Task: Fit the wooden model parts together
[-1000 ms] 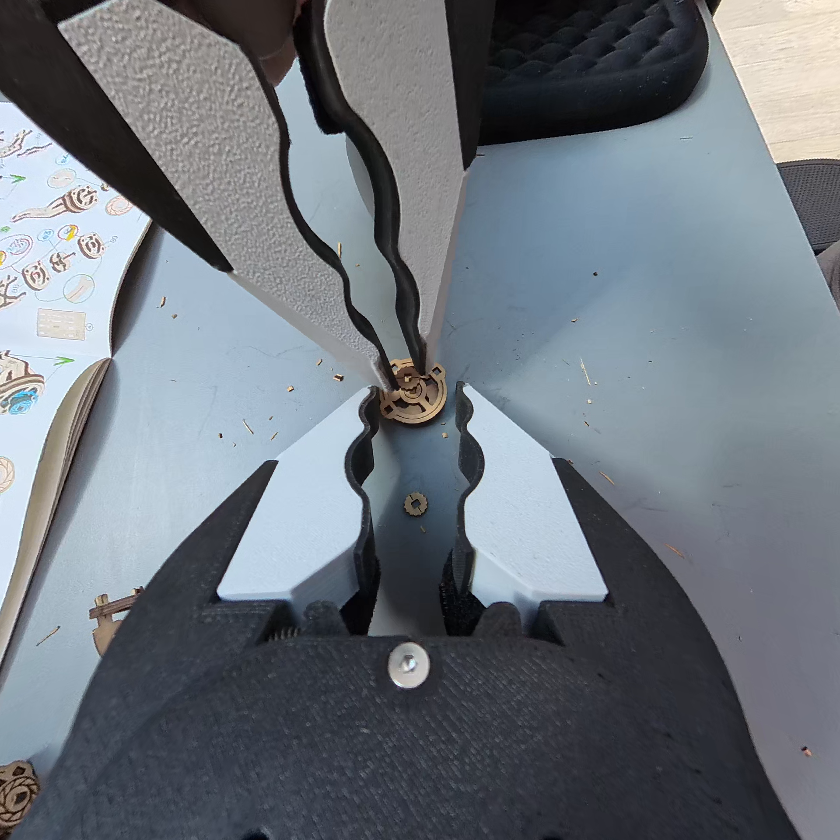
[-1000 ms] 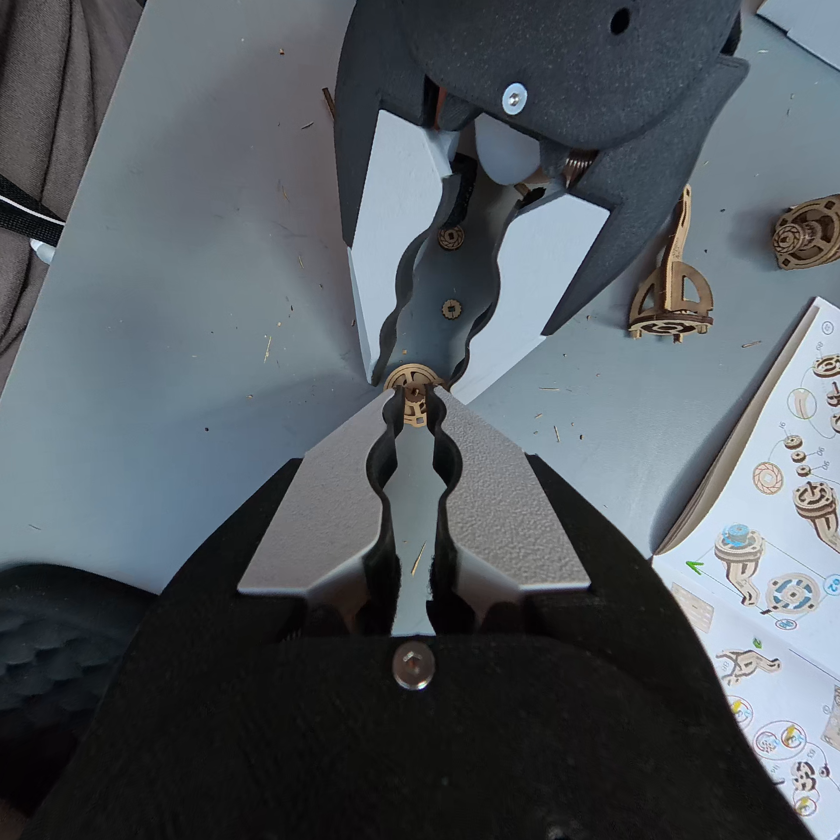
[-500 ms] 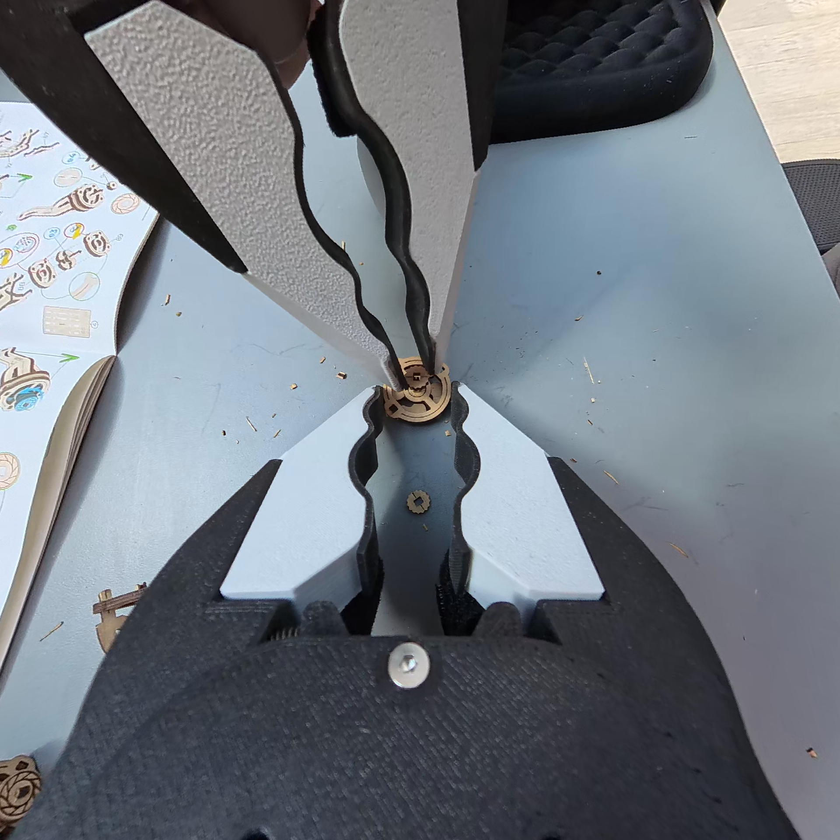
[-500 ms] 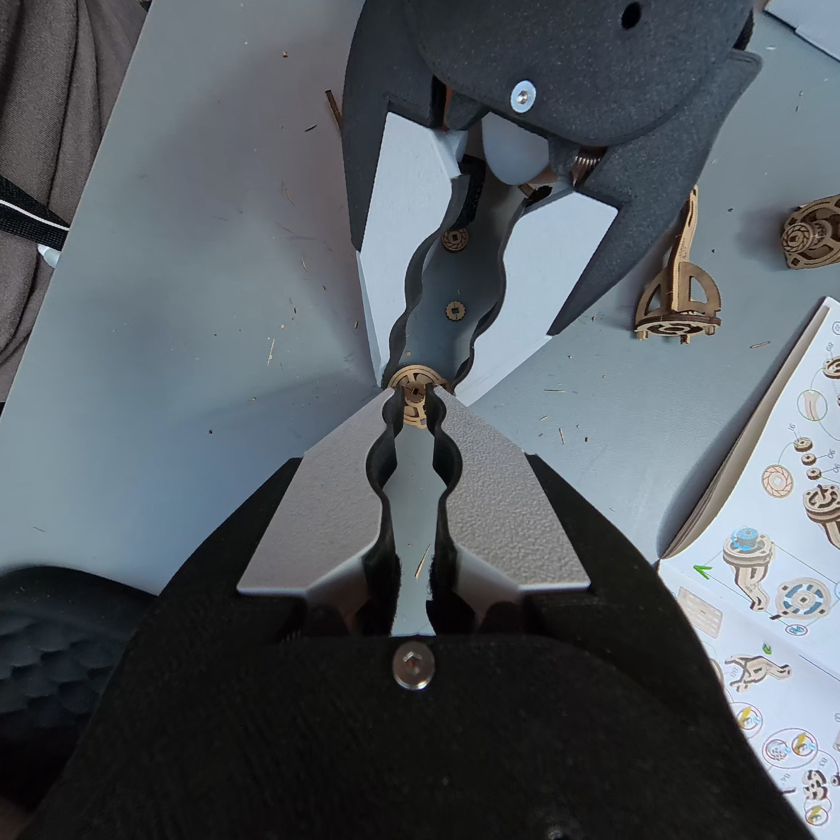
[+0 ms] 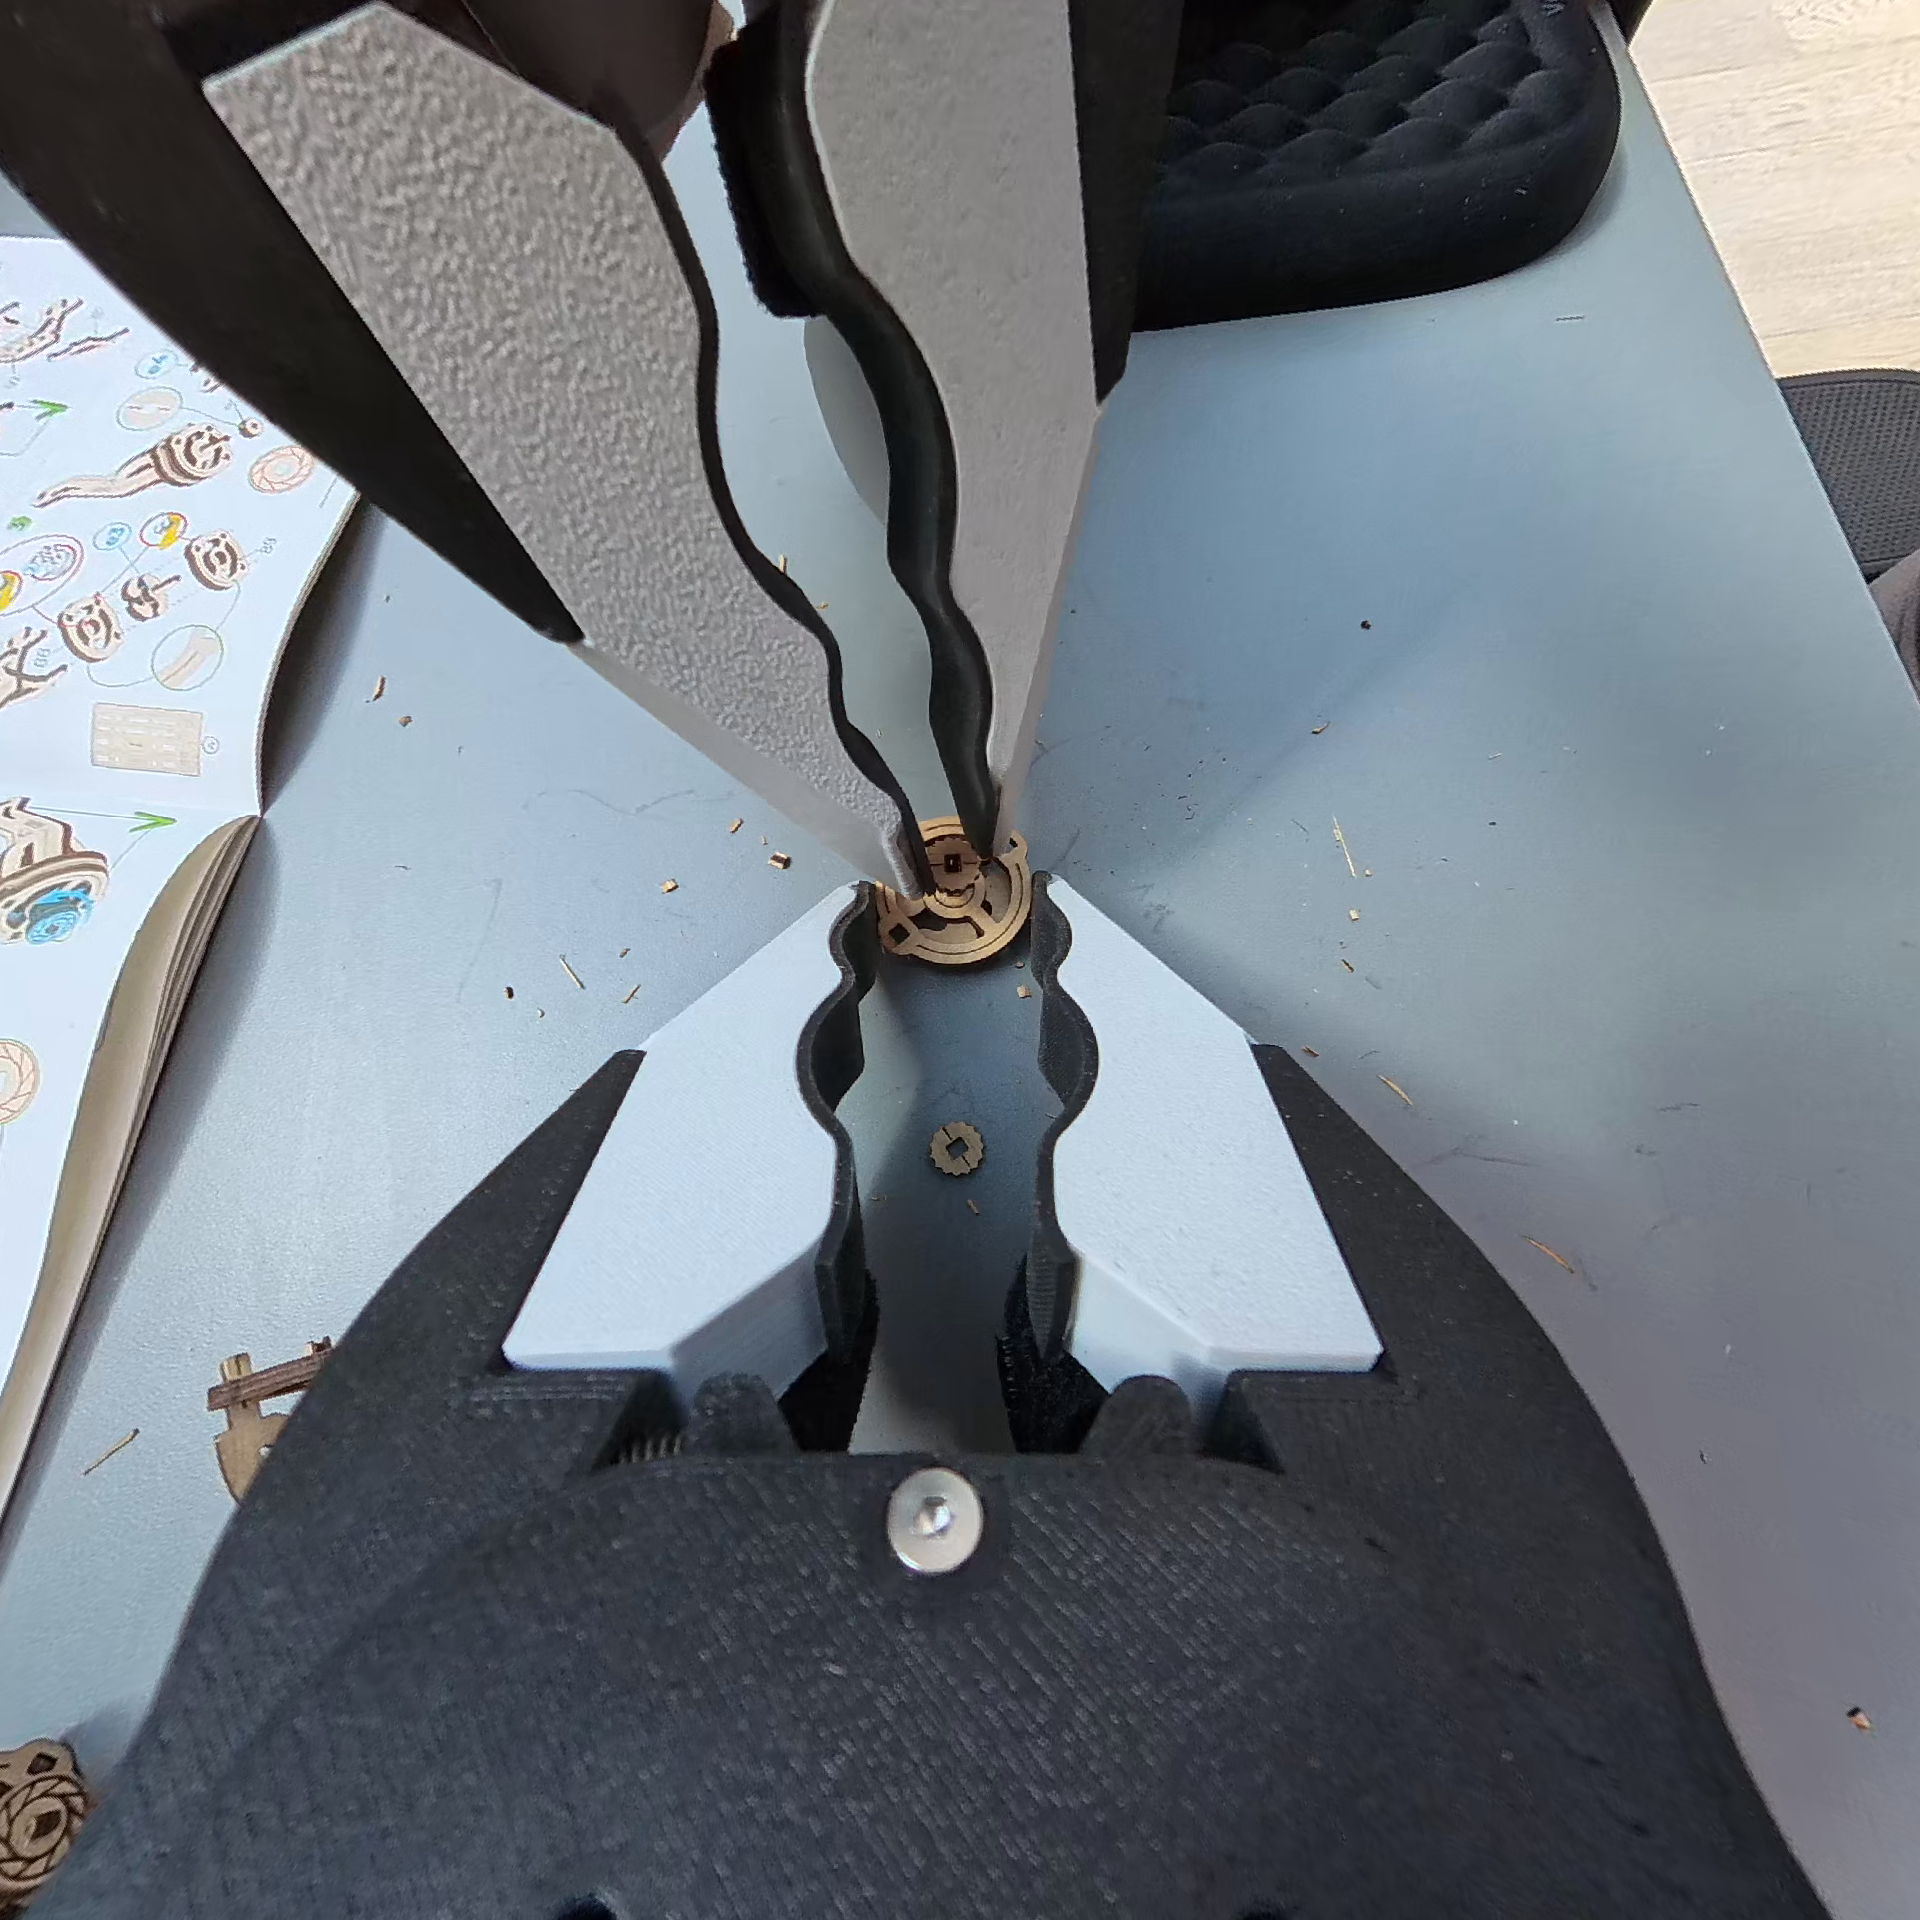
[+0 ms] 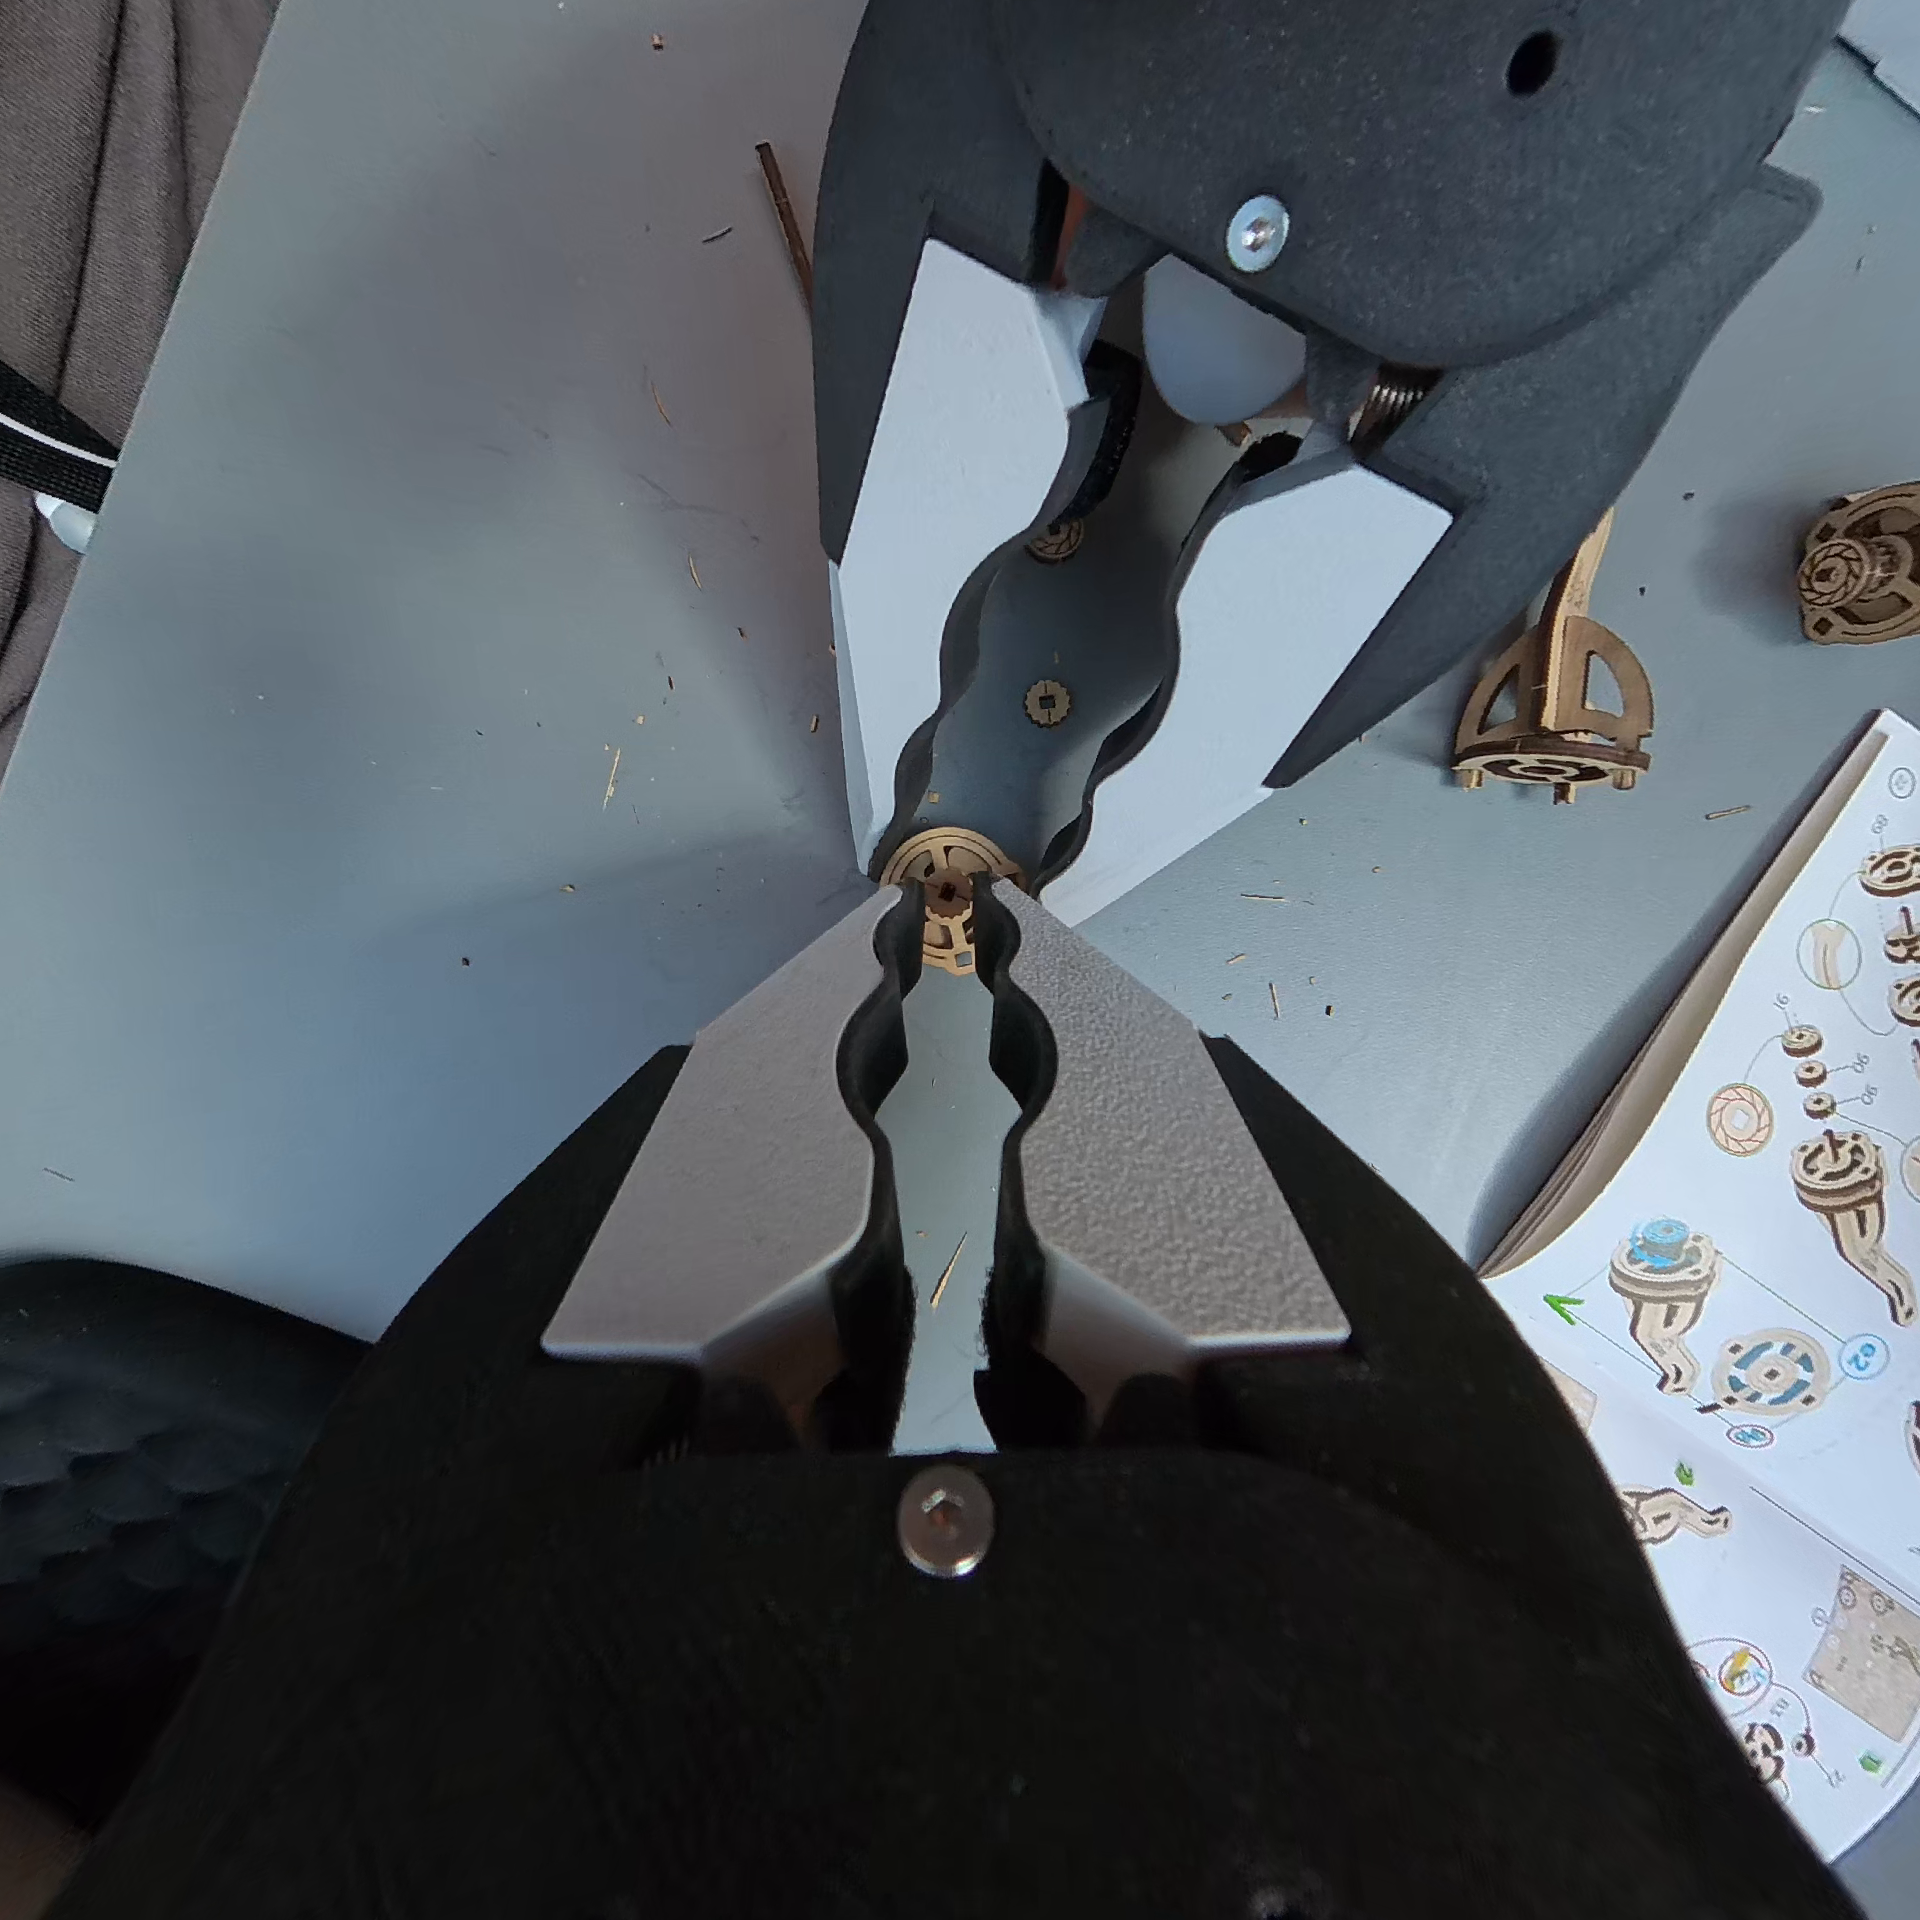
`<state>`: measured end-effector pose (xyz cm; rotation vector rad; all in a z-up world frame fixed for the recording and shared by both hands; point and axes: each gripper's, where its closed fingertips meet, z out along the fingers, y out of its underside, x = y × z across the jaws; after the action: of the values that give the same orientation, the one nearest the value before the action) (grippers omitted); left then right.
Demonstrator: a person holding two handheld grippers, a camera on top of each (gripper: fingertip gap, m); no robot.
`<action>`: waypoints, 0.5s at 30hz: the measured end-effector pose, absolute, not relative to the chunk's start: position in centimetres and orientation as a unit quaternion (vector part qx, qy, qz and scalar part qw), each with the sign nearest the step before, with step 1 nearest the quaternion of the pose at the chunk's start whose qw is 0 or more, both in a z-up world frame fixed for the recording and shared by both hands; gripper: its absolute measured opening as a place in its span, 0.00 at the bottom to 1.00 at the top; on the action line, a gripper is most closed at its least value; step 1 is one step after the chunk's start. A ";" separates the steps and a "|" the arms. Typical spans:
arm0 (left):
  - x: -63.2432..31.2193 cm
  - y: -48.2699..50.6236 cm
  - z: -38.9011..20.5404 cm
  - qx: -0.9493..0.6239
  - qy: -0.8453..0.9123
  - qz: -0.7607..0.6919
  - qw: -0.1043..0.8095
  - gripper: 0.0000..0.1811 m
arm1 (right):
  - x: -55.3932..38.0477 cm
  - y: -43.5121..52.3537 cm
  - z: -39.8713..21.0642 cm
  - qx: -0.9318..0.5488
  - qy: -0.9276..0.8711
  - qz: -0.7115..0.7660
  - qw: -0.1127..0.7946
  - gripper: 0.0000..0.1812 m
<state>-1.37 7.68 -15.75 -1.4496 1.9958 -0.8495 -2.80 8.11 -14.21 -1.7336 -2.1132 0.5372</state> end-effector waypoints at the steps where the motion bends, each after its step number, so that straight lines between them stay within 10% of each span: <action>1: -1.4 7.7 -15.7 -0.536 0.738 -0.314 0.263 0.15 | -2.8 8.1 -14.2 -0.613 -0.748 0.186 0.176 0.04; 15: -1.3 7.7 -15.7 -0.536 0.736 -0.318 0.263 0.15 | -2.4 8.1 -15.1 -0.617 -0.747 0.187 0.162 0.05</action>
<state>-1.35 7.68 -15.74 -1.4485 1.9915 -0.8606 -2.42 8.11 -15.13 -1.7599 -2.1327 0.5325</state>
